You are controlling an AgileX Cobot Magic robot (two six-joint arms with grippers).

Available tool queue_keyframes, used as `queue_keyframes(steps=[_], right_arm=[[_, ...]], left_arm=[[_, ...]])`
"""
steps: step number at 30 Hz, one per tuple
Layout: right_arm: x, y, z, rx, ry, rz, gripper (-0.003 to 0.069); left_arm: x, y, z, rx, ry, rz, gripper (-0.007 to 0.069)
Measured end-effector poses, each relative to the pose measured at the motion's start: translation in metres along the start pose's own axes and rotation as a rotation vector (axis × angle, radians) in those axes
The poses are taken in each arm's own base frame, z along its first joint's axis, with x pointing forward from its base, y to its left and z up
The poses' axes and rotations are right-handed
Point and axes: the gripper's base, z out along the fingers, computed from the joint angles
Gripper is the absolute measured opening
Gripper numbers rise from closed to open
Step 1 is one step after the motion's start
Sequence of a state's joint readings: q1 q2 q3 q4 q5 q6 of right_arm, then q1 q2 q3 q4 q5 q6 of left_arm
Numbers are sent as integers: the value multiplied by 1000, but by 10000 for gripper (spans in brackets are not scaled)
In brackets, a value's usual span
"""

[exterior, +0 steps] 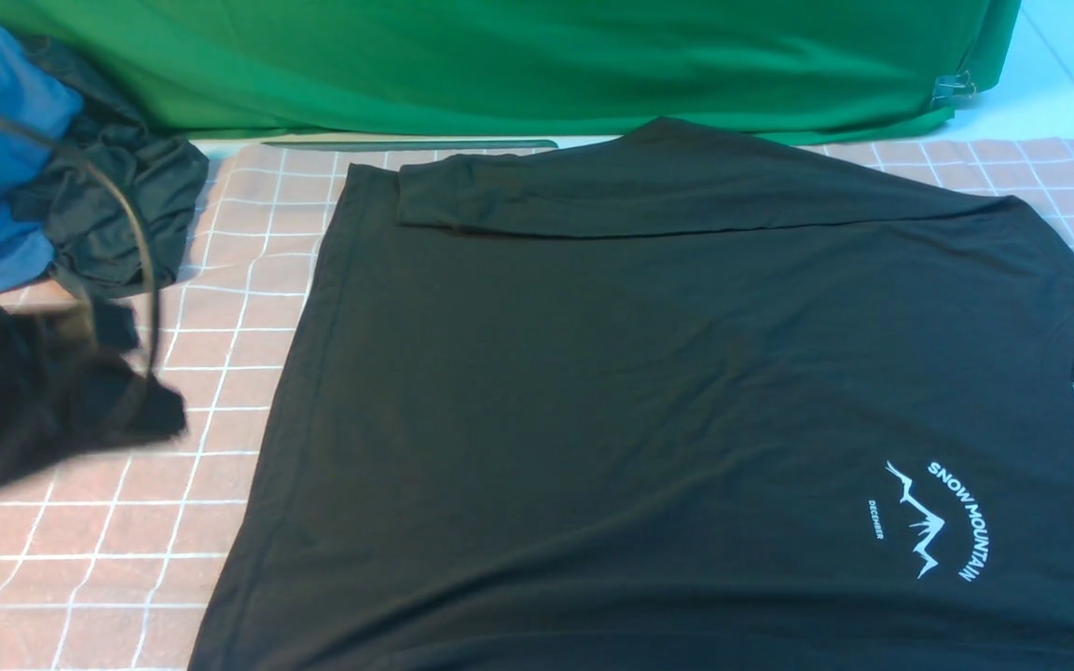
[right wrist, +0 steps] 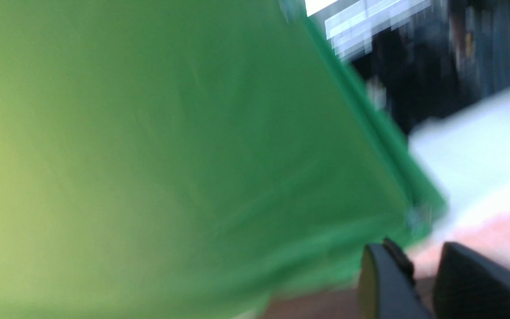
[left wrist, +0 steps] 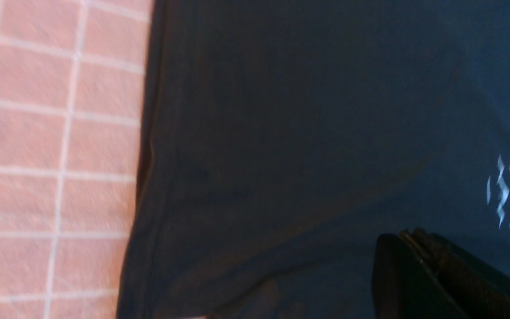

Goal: Fold a long-sleeved shirt over a pink coffee tablecloth.
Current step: 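Grasp the left edge of the dark T-shirt lying flat on the table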

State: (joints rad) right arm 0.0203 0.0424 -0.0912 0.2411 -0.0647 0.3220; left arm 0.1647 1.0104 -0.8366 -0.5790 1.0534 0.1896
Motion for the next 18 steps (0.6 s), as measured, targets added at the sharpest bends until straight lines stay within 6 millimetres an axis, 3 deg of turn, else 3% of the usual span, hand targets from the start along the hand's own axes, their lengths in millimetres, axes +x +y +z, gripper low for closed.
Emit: queue_keyframes(steps=[1,3,5,8,14,18], right_arm=[[-7,9,7,15,113,-45,83],[-17,19,16,17,209,-107,46],[-31,35,34,6,329,-194,39],[-38,51,68,-8,559,-321,39],[-15,65,104,-103,803,-441,39],[0,71,109,-161,873,-464,39]], left_arm=[[10,0,11,-5,61,31,13],[19,0,20,-29,118,51,13],[32,-5,34,-60,204,100,13],[45,-17,55,-100,309,186,13],[66,-42,92,-185,422,380,13],[74,-49,111,-222,456,500,18]])
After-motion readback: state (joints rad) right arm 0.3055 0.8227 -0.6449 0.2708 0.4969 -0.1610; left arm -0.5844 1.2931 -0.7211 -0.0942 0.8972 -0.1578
